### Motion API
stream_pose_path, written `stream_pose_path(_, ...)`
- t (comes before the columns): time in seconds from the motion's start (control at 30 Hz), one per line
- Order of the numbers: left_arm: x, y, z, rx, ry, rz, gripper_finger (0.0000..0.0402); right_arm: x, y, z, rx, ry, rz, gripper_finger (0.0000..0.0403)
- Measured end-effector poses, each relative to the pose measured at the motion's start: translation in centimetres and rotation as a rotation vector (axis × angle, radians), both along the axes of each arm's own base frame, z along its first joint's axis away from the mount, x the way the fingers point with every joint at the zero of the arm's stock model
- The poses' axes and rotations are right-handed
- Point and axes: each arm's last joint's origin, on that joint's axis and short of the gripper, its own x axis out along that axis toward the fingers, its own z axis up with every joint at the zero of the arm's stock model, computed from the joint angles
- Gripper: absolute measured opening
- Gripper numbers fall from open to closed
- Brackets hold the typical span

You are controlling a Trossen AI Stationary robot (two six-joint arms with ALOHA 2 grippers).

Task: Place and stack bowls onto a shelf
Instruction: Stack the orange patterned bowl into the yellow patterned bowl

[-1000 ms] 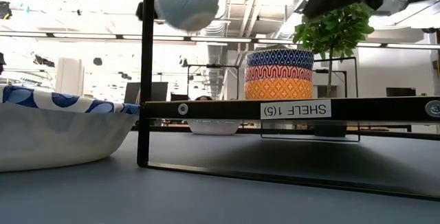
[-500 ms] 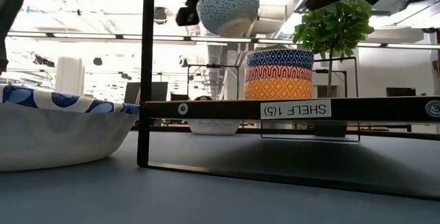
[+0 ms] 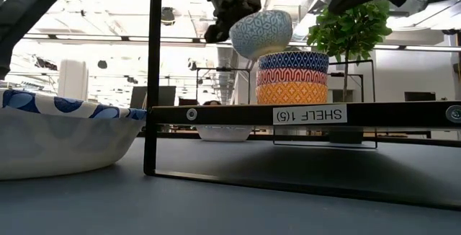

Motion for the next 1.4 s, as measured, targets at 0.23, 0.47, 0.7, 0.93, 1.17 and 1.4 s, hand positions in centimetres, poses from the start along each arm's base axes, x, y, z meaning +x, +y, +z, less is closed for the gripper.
stream_pose_path(0.23,0.6,0.2,0.2,-0.002,-0.055,0.036,0.0,0.2,-0.1,-0.6,-0.011,0.054,-0.008,0.0079)
stream_pose_path(0.47,1.3,-0.2,0.3,0.016,-0.108,0.037,0.0,0.2,-0.2,-0.9,-0.024,0.086,-0.015,0.0079)
stream_pose_path(0.7,1.5,-1.2,0.3,0.038,-0.087,0.047,0.0,0.2,-0.5,-0.9,-0.03,0.101,-0.029,0.0079)
stream_pose_path(0.93,1.7,-1.8,0.3,0.104,-0.076,0.046,0.0,0.2,-0.7,-1.0,-0.033,0.103,-0.04,0.0079)
stream_pose_path(1.17,1.8,-2.0,-0.2,0.102,-0.06,0.044,0.0,0.2,-0.7,-1.0,-0.033,0.104,-0.04,0.0079)
stream_pose_path(1.4,2.3,-3.0,-0.6,0.115,-0.05,0.02,0.0,0.2,-0.8,-1.0,-0.034,0.105,-0.047,0.0079)
